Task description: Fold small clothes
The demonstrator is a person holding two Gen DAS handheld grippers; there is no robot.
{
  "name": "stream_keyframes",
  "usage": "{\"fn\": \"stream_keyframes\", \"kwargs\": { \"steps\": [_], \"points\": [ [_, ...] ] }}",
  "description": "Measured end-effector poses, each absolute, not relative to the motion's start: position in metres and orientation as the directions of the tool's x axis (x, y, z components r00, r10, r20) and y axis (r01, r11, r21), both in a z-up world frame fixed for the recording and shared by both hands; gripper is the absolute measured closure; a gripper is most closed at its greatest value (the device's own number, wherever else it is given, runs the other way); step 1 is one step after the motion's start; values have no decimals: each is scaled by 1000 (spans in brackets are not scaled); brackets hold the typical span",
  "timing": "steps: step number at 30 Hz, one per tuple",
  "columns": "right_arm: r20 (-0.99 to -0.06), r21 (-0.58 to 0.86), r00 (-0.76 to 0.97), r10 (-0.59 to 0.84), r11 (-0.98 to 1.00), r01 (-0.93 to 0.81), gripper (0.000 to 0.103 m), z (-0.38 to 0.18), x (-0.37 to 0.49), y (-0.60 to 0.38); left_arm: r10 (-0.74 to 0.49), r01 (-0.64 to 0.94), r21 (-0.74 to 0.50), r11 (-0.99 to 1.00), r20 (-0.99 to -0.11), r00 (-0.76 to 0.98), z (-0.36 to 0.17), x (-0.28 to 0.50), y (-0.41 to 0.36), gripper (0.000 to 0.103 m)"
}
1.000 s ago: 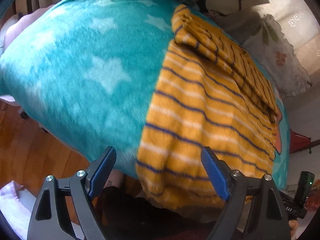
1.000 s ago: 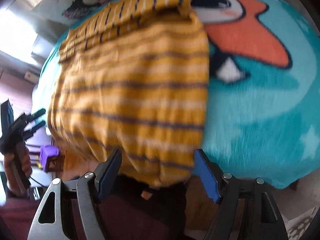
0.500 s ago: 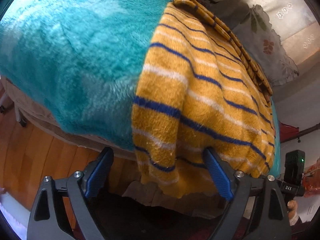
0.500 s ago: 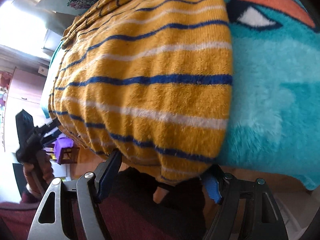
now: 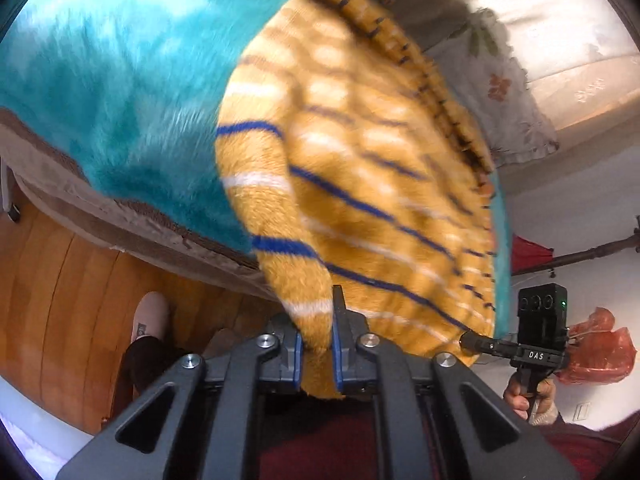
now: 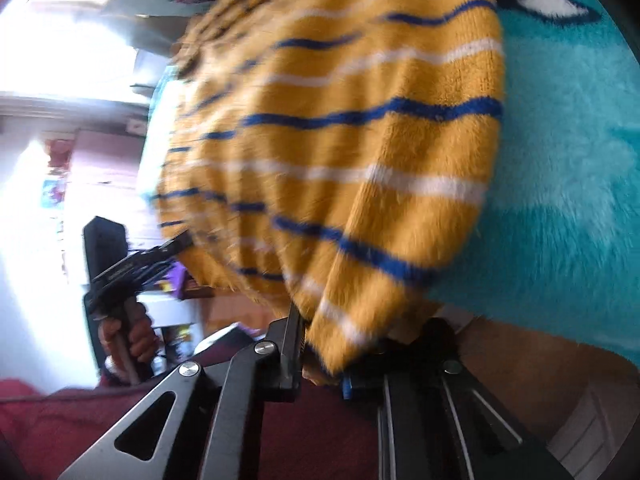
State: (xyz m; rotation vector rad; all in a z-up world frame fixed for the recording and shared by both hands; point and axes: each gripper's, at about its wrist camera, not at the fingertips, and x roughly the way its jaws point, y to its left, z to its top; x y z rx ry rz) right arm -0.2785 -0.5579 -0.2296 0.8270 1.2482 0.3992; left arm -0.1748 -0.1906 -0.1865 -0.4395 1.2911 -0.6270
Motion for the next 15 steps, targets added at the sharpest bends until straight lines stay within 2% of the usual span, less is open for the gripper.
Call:
{"fn": "stream_keyframes", "kwargs": {
  "steps": [5,8,10,12,14,15],
  "points": [
    [-505,847,385,772,530,47,89,-180,-276,-566,-706,236,-666,708,-676,211,-125,-146,-204,93],
    [-413,874,468,781,484,-36,89,-151,-254,-577,-691,246,-646,723,-679,250,-111,-107,-216,93],
    [-384,879,531,755,475,-40,89,-145,-230,-591,-649,235,-605,761,-701,297,-109,-69,-235,91],
    [-426,851,606,672,525,16,87,-148,-199,-606,-601,226,-557,799,-730,326,-111,-42,-251,83],
    [-504,810,648,571,572,127,58,-161,-173,-621,-565,215,-523,825,-749,345,-106,-25,-263,73],
    [-570,767,647,506,611,199,57,-168,-162,-627,-563,224,-516,827,-745,359,-101,-26,-263,64]
  ]
}}
